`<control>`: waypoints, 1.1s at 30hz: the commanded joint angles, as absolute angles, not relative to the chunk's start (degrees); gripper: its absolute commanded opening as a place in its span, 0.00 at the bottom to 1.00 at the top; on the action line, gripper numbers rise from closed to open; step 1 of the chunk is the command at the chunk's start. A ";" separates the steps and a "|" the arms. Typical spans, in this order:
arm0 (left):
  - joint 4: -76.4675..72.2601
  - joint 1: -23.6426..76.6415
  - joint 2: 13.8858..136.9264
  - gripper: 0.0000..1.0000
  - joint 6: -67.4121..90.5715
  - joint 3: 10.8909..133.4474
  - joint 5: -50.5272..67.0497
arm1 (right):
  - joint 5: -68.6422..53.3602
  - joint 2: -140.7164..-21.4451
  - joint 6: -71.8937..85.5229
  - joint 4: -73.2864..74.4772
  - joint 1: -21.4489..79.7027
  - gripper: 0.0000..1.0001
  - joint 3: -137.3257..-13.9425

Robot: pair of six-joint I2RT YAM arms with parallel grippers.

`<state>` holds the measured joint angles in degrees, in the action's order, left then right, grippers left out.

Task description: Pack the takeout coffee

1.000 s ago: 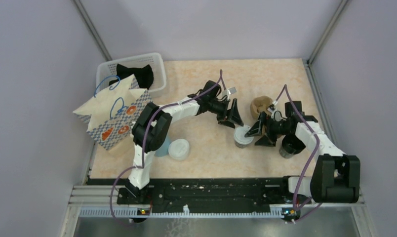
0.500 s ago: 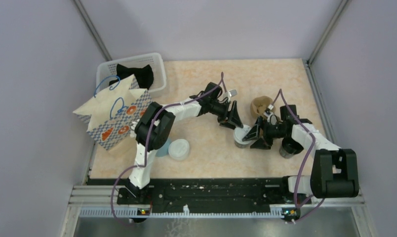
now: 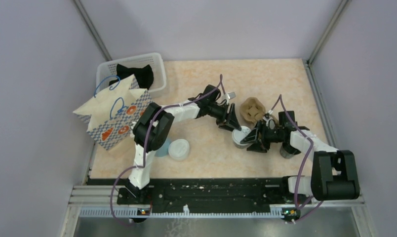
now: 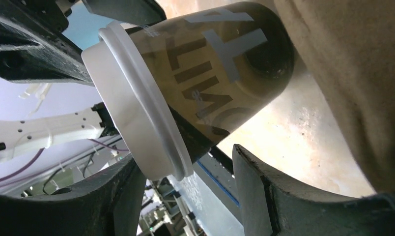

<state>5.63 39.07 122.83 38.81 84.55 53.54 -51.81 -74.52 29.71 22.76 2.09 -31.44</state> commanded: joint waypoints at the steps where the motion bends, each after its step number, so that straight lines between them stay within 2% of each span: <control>1: 8.41 39.18 121.69 0.58 35.23 79.59 47.80 | -34.93 -72.83 29.93 24.55 2.07 0.60 -29.46; 8: 10.14 39.20 121.07 0.59 33.64 82.09 47.89 | -35.31 -70.63 29.97 25.55 2.10 0.61 -31.13; 13: 10.89 39.20 119.73 0.70 33.89 85.19 49.11 | -37.60 -69.87 28.04 30.73 2.08 0.63 -37.92; 17: 11.00 39.20 117.53 0.81 34.04 85.84 49.59 | -38.50 -68.17 26.76 34.61 1.99 0.73 -42.00; 21: 11.99 39.20 115.21 0.90 33.48 84.79 48.71 | -43.33 -69.16 27.68 32.09 1.93 0.81 -41.97; 28: 9.22 38.94 118.87 0.88 36.04 87.83 48.99 | -44.90 -69.48 27.66 33.85 2.09 0.85 -41.55; 33: 3.89 38.98 116.87 0.84 39.02 83.88 50.51 | -44.76 -70.60 31.25 28.72 2.14 0.76 -41.62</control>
